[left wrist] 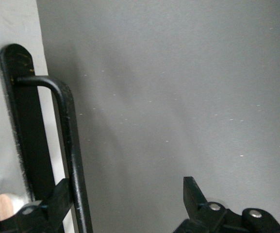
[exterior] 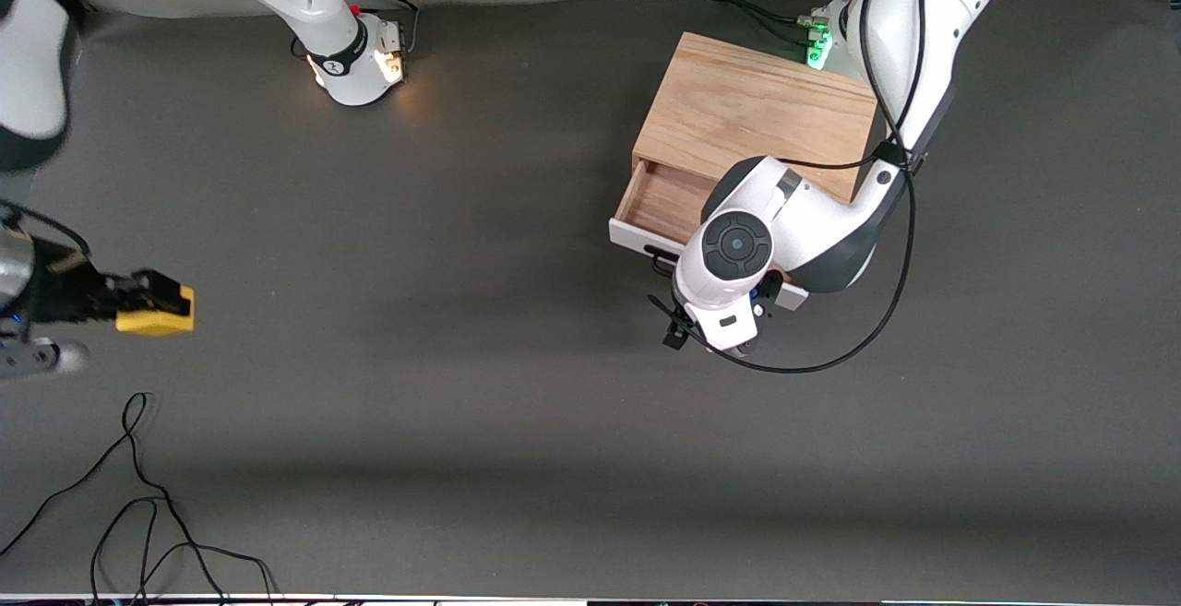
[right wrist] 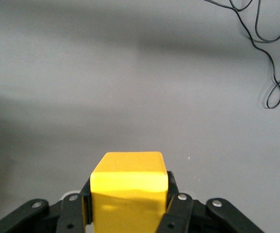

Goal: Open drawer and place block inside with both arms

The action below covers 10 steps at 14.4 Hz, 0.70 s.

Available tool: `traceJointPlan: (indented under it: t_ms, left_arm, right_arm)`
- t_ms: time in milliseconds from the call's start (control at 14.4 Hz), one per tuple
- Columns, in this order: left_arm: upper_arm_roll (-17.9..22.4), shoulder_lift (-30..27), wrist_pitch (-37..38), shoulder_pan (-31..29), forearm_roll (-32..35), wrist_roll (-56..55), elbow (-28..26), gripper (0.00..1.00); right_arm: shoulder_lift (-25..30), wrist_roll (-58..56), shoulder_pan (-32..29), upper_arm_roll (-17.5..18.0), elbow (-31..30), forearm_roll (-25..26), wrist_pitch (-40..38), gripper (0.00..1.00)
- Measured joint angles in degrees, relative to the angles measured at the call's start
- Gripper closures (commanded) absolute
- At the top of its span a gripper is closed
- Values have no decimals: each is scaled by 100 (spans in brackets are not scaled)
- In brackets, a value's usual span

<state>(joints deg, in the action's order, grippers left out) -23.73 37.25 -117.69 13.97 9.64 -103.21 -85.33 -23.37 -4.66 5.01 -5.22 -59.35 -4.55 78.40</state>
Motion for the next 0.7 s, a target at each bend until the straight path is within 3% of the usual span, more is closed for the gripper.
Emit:
traceJointPlan:
  t_ms: [348, 695]
  left_arm:
    - [-1, 101, -234, 15, 74, -61, 195, 0]
    - [13, 30, -308, -45, 88, -67, 917, 0]
  right_arm:
    - [549, 720, 212, 34, 2, -201, -441, 100]
    - [742, 2035, 482, 78, 1, -768, -509, 100]
